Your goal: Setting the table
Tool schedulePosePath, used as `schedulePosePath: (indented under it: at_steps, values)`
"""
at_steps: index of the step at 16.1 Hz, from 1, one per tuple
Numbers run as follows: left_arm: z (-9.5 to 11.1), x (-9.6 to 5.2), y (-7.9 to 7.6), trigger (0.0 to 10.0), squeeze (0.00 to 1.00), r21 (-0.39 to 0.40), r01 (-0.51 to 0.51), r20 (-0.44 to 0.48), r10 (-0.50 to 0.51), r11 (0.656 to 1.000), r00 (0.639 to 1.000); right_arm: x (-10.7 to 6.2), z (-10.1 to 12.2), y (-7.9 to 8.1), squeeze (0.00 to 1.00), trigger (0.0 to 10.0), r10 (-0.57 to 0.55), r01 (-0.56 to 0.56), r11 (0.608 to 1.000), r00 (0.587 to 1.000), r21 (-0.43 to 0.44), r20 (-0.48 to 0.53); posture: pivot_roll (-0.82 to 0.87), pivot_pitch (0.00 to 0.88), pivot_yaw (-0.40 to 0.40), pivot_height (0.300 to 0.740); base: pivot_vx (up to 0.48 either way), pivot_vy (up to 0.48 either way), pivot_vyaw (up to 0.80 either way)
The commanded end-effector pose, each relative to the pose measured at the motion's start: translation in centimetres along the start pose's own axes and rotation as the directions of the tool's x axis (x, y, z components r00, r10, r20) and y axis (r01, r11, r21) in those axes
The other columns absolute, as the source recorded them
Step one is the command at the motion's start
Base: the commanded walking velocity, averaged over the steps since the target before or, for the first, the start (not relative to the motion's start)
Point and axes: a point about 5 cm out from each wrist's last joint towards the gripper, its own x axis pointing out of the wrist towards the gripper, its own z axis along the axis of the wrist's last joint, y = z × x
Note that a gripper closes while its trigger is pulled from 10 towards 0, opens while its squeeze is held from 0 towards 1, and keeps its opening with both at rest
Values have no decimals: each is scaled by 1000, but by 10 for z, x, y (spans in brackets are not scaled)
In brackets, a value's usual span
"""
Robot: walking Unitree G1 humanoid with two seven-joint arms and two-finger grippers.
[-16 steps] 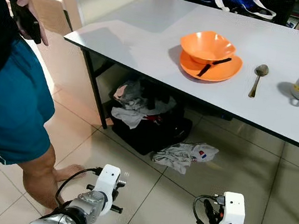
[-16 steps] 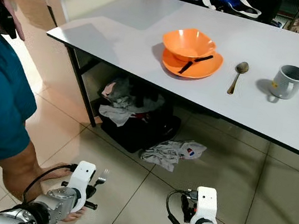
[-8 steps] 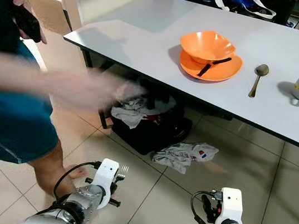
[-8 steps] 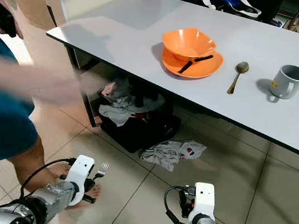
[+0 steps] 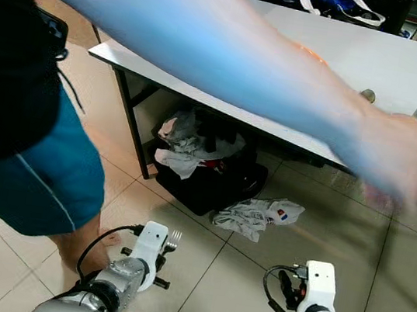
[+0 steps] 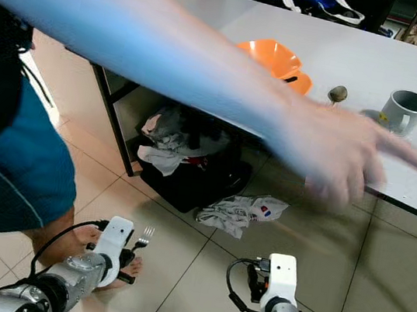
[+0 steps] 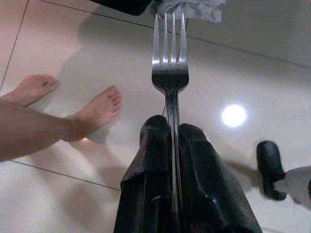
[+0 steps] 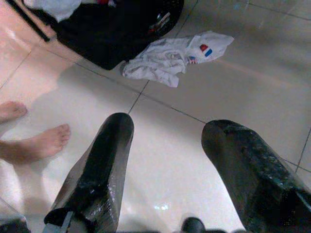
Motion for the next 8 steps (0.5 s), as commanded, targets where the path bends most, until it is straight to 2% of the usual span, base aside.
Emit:
schedulePosePath:
  at_steps: [1, 3, 4, 8]
  values:
    - [4, 0, 2, 10000, 0, 22, -2, 16, 2, 1000, 1000, 0, -2, 2, 0, 10000, 1, -2, 1000, 1000, -15, -12, -88, 0, 129, 740, 0, 0, -625]
    - [5, -1, 5, 10000, 0, 74, 4, 20, -6, 997, 1000, -1, -5, 0, 0, 10000, -10, 9, 1000, 1000, -1, -22, -83, 0, 138, 740, 0, 0, -647]
    - [9, -1, 6, 10000, 0, 125, 15, 37, -20, 992, 999, -3, -8, -1, 0, 10000, -20, 21, 1000, 999, 8, -30, -84, 0, 142, 740, 0, 0, -681]
    - [13, -1, 5, 10000, 0, 174, 33, 47, -41, 984, 998, -7, -20, 1, 0, 10000, -28, 29, 1000, 998, 12, -60, -89, 0, 145, 740, 0, 0, -675]
